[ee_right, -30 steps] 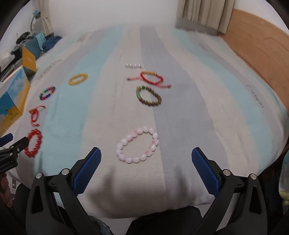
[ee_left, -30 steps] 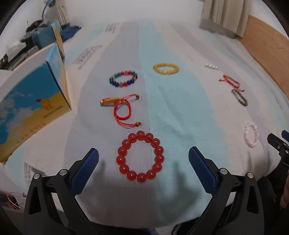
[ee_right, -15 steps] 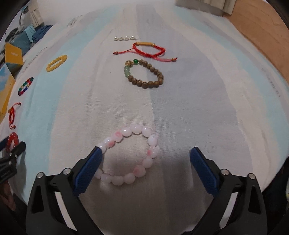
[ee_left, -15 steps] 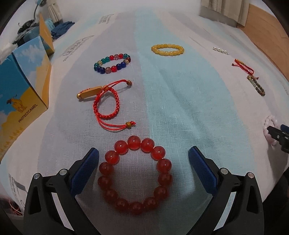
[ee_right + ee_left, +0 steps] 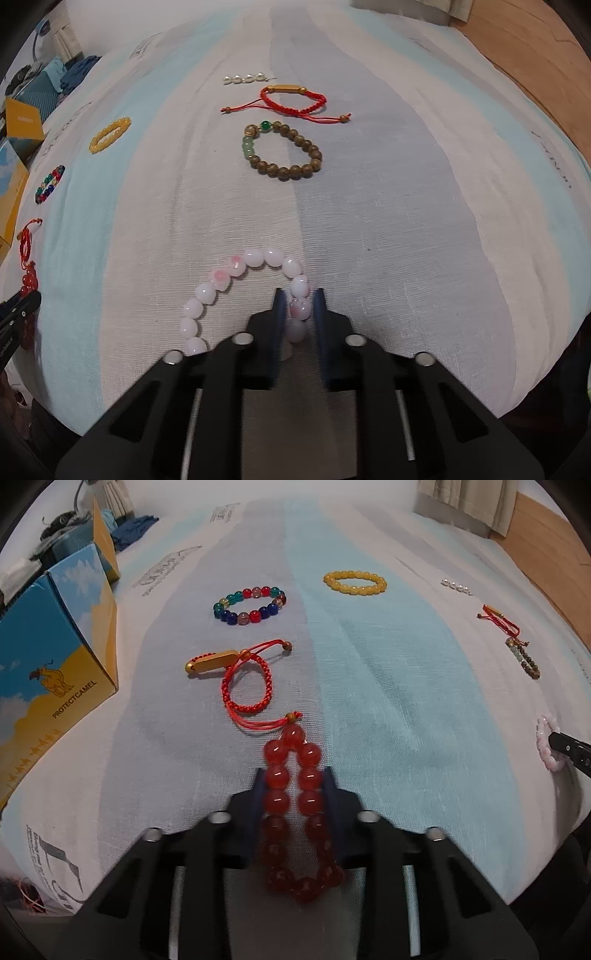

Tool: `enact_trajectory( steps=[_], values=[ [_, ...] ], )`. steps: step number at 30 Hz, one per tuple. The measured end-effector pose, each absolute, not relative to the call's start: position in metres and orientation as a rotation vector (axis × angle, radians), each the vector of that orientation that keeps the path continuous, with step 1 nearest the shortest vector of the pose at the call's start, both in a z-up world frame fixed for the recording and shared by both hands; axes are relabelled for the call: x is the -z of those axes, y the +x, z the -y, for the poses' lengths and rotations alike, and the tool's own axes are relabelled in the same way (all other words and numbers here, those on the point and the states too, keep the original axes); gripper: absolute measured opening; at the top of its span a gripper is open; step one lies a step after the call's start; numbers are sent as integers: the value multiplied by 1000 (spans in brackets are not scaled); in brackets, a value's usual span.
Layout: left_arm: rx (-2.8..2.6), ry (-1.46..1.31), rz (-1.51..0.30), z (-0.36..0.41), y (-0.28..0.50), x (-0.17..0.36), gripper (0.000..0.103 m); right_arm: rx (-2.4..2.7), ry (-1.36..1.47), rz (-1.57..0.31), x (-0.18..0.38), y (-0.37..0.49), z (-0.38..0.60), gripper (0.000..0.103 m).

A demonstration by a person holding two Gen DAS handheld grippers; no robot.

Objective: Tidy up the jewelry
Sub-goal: 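Grasp the red bead bracelet with the left tool while the right tool grasps the pink-white bracelet, then carry the red bracelet with the left tool while the right tool carries the pink bracelet to the box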

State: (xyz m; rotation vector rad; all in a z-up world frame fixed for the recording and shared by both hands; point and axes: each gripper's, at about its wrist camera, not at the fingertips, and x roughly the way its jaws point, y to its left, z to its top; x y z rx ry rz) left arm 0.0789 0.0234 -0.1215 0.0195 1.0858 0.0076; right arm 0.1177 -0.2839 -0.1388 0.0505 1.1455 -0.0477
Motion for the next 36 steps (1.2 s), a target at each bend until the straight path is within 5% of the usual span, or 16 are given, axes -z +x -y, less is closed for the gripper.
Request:
enact_trajectory(
  steps=[36],
  values=[
    [49, -26, -998, -24, 104, 15, 12, -115, 57, -963, 15, 143, 233, 10]
  ],
)
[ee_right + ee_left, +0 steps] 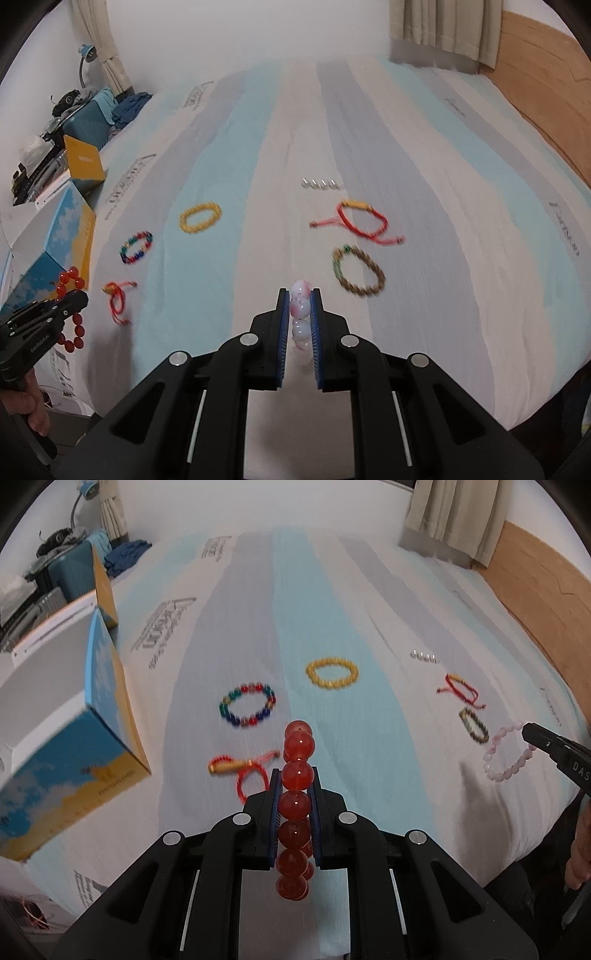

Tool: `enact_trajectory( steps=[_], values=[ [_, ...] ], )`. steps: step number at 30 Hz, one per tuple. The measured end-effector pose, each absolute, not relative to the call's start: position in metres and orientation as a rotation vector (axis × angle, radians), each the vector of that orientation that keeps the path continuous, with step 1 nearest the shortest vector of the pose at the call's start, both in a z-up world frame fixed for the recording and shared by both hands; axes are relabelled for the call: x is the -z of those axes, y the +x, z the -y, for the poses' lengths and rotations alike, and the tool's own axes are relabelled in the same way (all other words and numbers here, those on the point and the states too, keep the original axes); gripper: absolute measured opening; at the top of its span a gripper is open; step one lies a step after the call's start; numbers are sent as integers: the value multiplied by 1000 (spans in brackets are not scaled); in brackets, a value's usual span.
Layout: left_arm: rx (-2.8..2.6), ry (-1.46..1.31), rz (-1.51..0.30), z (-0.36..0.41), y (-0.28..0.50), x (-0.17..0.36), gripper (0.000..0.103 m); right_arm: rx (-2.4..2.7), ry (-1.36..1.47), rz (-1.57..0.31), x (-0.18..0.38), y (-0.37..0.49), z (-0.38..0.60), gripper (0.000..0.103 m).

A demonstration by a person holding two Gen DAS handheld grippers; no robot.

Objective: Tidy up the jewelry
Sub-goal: 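Carry the red bracelet with the left tool while the right tool carries the pink bracelet to the box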

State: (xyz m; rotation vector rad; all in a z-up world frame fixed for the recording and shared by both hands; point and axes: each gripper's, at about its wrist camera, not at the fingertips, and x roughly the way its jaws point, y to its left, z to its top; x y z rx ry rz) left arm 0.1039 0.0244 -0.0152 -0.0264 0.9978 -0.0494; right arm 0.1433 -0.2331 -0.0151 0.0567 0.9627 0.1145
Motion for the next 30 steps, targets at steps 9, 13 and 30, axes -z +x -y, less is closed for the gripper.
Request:
enact_trajectory(
  steps=[9, 13, 30],
  values=[
    [18, -36, -952, -48, 125, -20, 12, -168, 27, -940, -10, 171, 179, 10],
    [-8, -45, -941, -68, 130, -33, 12, -202, 15, -929, -22, 184, 149, 10],
    [-171, -105, -883, -193, 117, -80, 12, -422, -86, -818, -94, 201, -25, 10]
  ],
)
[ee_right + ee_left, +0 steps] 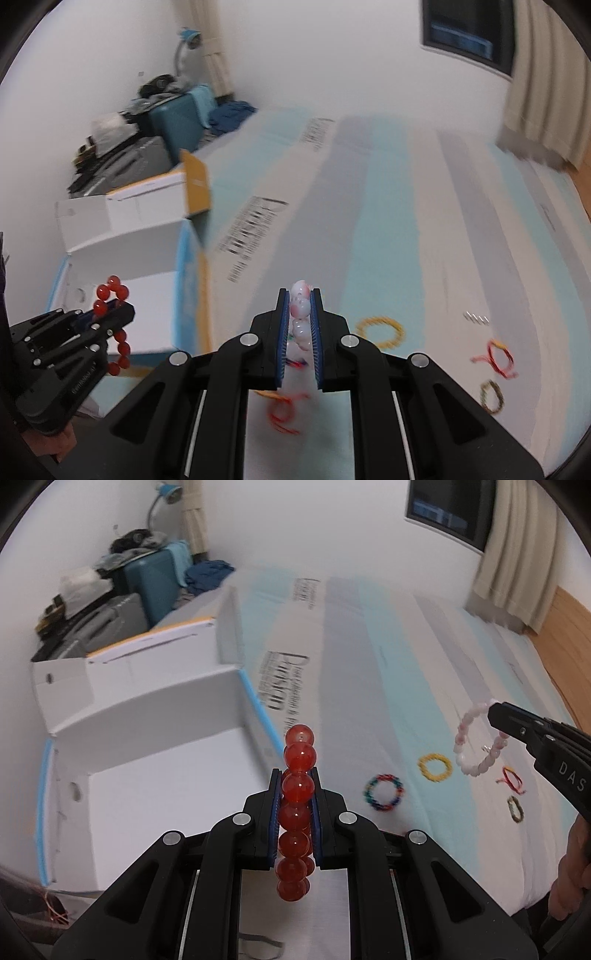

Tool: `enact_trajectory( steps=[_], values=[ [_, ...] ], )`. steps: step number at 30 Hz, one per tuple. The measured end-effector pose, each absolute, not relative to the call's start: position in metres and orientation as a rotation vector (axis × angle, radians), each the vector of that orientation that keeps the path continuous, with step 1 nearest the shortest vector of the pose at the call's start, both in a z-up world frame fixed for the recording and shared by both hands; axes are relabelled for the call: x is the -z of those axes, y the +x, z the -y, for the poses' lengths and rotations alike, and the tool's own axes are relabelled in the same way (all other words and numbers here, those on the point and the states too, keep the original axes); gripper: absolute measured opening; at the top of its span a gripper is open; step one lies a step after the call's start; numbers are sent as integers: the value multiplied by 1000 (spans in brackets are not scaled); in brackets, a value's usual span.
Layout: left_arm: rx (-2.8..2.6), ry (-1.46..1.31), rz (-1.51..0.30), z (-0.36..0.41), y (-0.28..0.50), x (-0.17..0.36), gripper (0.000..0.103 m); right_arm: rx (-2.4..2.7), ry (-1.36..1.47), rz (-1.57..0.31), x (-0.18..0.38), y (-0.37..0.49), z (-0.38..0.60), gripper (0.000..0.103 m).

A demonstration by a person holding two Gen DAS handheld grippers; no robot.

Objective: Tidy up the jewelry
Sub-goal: 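Carry the red bracelet with the left tool while the right tool carries the pink bracelet to the box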

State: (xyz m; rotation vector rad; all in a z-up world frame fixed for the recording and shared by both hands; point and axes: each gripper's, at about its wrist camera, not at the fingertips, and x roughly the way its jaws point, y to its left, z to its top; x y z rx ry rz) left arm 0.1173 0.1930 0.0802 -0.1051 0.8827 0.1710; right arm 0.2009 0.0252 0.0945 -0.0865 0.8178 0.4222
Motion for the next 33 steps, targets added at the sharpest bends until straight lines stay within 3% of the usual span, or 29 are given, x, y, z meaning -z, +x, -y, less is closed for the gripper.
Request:
enact_trajectory(
  steps=[12, 33],
  values=[
    [-327, -176, -888, -296, 83, -89, 12, -634, -190, -814, -105, 177, -164, 10],
    [-430, -331, -1117, -390, 76, 7, 12, -661, -366, -1108, 6, 189, -272, 10]
  ],
)
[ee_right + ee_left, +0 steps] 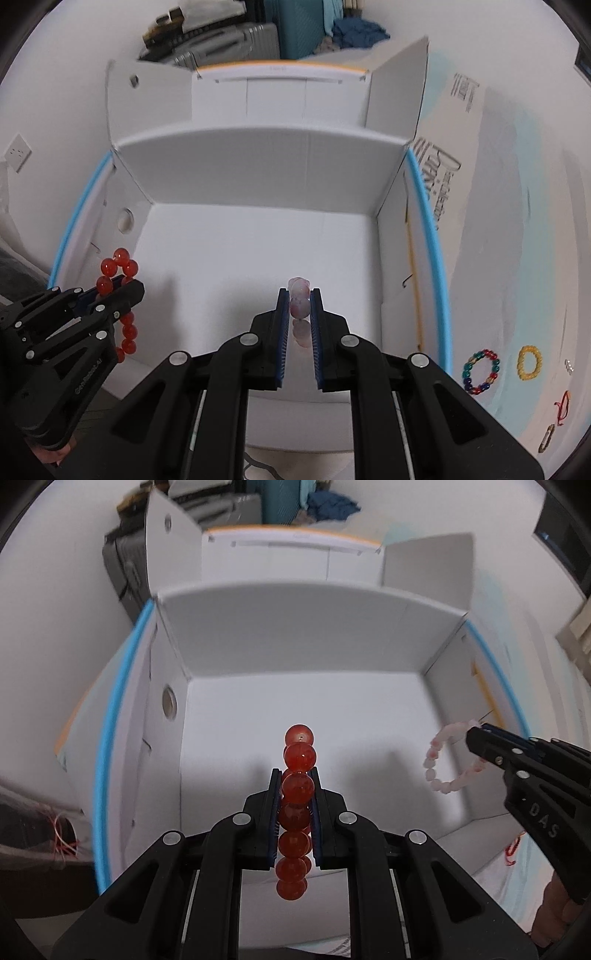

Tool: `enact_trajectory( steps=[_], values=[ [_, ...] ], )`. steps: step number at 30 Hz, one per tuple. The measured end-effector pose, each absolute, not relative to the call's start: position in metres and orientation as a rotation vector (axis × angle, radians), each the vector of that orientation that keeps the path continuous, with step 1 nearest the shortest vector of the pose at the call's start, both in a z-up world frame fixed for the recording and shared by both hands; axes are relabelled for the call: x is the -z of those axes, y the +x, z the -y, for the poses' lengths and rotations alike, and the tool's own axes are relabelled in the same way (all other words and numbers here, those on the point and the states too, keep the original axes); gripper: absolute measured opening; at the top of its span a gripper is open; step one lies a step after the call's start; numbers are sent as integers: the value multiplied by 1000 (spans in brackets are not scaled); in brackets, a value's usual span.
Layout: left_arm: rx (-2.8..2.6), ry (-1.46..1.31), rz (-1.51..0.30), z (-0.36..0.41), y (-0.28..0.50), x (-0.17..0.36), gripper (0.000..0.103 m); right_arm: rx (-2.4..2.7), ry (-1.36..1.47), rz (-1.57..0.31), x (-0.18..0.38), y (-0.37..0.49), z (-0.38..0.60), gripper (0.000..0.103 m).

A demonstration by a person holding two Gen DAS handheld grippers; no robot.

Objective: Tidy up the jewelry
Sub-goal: 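Open both tools to drop the bracelets into the white box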

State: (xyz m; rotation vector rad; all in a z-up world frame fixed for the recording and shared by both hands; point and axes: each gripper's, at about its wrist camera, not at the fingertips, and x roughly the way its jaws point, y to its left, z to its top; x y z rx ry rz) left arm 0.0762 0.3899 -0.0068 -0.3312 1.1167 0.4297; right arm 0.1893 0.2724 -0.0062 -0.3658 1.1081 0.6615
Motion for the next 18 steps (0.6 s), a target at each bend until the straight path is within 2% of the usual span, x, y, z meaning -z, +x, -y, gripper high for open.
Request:
enact_trajectory(
  steps=[11, 13, 14, 16, 18],
  values=[
    [-455, -351, -1203, -404, 83, 38, 14, -649, -403, -1175, 37, 188, -282, 13],
    [-473, -334, -1178, -401, 81, 34, 17, -655, -403, -1172, 39, 188, -284, 24],
    [-478, -325, -1169, -400, 81, 31, 20, -655, -402, -1165, 38, 187, -284, 32],
    [-488, -318, -1142, -398, 80, 24, 43, -658, -401, -1151, 36, 188, -283, 35],
    [-500, -302, -1121, -396, 78, 18, 50, -672, -390, -1137, 31, 186, -280, 45]
  ],
)
